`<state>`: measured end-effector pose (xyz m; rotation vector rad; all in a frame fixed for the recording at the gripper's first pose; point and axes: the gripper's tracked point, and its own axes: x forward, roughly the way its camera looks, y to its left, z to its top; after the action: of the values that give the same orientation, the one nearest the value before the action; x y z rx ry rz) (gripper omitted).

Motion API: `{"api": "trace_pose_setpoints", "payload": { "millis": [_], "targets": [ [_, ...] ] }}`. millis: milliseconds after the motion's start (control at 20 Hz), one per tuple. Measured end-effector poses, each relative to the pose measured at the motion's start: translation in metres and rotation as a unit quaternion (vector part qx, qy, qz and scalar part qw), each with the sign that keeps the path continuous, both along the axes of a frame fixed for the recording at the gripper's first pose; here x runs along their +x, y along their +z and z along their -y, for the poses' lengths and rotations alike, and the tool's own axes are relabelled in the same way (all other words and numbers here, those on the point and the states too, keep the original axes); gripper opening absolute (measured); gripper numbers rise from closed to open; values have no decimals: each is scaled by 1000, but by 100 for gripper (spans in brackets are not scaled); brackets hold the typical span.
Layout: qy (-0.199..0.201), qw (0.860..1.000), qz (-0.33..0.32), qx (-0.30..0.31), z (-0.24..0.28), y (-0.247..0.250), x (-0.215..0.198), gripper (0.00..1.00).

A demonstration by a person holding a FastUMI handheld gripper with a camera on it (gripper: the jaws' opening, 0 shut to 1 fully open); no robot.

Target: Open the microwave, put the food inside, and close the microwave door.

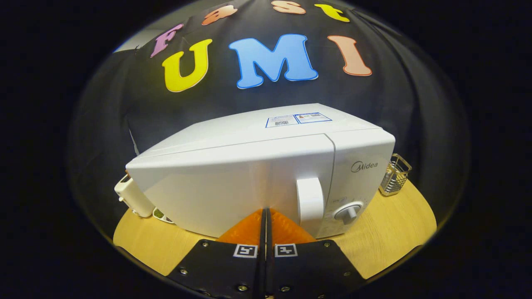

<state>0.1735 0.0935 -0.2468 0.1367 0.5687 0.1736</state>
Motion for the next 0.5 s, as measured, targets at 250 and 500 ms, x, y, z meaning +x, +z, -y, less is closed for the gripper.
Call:
{"api": "trace_pose_setpoints", "payload": {
  "millis": [250, 500],
  "targets": [
    [5, 1000, 10, -29, -4, 7, -6, 1],
    [10, 999, 30, -43, -4, 29, -32, 1]
  ]
}}
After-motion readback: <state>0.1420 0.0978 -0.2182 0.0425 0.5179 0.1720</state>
